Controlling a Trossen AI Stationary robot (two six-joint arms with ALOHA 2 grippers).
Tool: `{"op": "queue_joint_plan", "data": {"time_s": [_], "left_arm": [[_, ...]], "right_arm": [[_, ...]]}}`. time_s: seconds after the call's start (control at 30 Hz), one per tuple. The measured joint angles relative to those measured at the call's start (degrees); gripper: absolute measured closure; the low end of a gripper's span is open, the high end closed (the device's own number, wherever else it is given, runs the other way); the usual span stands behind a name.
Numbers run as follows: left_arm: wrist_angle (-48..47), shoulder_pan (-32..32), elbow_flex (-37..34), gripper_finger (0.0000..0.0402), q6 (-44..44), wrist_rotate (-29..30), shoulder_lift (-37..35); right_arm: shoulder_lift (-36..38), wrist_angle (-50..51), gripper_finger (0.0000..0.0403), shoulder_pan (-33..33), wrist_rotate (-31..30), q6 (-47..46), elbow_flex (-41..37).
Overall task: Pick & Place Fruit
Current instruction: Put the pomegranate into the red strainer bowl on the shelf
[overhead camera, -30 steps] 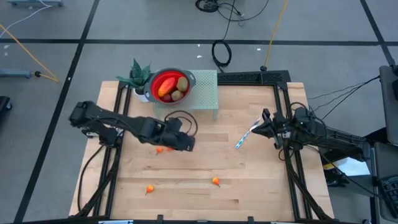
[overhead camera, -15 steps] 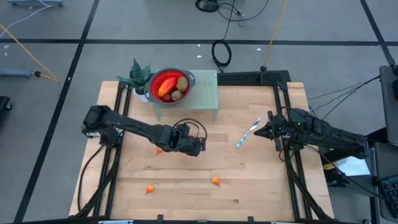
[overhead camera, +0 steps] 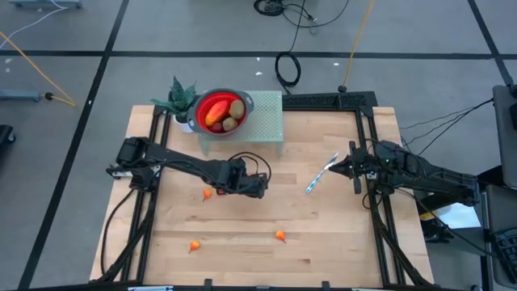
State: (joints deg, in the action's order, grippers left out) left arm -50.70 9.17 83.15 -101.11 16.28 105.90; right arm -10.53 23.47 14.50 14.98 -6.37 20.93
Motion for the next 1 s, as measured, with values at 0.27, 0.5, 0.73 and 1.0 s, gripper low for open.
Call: {"op": "queue_joint_plan", "data": {"time_s": [0.27, 0.5, 0.73, 1.0], "left_arm": [[-1.1, -0.9, 0.0, 0.0156, 0.3, 1.7, -0.1], [-0.2, -0.9, -1.7, 0.0156, 0.1, 3.3, -0.1], [1.9, -1.4, -5.7, 0.0156, -3.0, 3.3, -0.1], [5.3, -2.7, -7.6, 0.0156, -1.5, 4.0, 0.5]], "right_arm": [[-0.5, 0.0, 0.0403, 0.0, 0.0, 0.0, 0.0], [-0.5, -0.1, 0.0403, 0.0, 0.0, 0.2, 0.0], [-0.5, -0.1, 0.0403, 0.0, 0.0, 0.2, 0.0], [-0.5, -1.9, 0.0403, 0.0, 0.1, 0.2, 0.0]]}}
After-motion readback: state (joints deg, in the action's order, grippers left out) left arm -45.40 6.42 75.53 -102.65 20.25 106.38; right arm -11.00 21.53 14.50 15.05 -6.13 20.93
